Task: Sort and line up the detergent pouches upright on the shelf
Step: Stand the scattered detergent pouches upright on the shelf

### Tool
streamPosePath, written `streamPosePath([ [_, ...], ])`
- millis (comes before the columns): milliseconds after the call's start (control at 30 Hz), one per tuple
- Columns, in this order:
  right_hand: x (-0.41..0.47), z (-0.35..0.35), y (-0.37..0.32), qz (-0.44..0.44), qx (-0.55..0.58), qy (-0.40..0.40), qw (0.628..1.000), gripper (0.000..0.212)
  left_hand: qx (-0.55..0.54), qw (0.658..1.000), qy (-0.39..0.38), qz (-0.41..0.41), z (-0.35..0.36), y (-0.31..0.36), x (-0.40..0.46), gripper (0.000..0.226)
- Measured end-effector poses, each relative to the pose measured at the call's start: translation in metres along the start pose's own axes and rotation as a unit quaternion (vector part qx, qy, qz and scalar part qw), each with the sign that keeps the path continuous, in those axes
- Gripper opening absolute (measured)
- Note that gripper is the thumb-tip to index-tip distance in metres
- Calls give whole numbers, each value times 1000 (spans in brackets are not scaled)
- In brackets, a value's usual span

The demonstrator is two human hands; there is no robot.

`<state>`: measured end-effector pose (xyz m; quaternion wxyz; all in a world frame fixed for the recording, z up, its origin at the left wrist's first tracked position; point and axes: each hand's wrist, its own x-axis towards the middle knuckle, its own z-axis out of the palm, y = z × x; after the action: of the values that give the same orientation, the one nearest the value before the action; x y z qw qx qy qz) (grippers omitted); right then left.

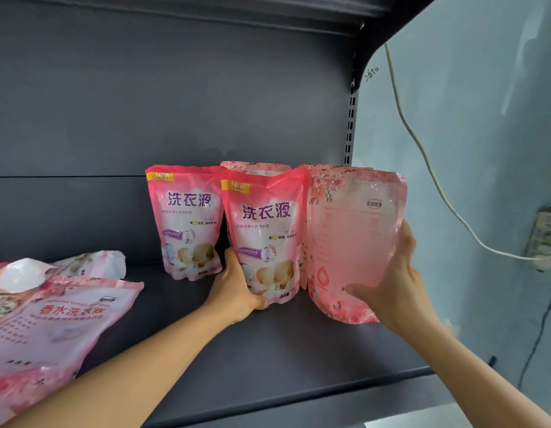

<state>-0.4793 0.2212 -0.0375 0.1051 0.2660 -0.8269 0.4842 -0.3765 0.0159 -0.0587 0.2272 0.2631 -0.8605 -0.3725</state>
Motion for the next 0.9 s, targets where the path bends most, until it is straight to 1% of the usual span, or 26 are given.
streamPosePath([
  [67, -5, -2, 2, -19, -14, 19, 1000, 126, 11, 1000, -17, -2, -3, -1, -5, 95],
  [133, -11, -4, 2, -74, -69, 71, 992, 129, 22, 999, -33, 5, -8, -1, -13, 95],
  [200, -17, -6, -1, -162, -134, 113, 971, 120, 46, 998, -36, 13, -15, 1, -23, 94],
  [267, -23, -4, -9, -222, -154, 107, 957, 100, 88, 995, -28, 21, -25, 2, -31, 90],
  [400, -34, 14, -29, -284, -176, 23, 942, 60, 150, 987, -28, 55, -52, 1, -50, 70],
  [500, -39, 31, -49, -284, -161, -49, 944, 43, 168, 983, -16, 72, -78, -6, -68, 62],
  [633, -46, 60, -81, -288, -141, -127, 939, 39, 159, 986, -5, 44, -125, -30, -87, 62],
  [767, -55, 100, -117, -296, -99, -193, 930, 37, 181, 983, 31, 22, -177, -59, -100, 50],
  [800, -59, 114, -128, -278, -87, -214, 932, 36, 180, 983, 34, 13, -193, -69, -102, 46],
  [900, -67, 145, -152, -179, -31, -296, 938, 37, 186, 982, 29, -14, -223, -91, -102, 36],
])
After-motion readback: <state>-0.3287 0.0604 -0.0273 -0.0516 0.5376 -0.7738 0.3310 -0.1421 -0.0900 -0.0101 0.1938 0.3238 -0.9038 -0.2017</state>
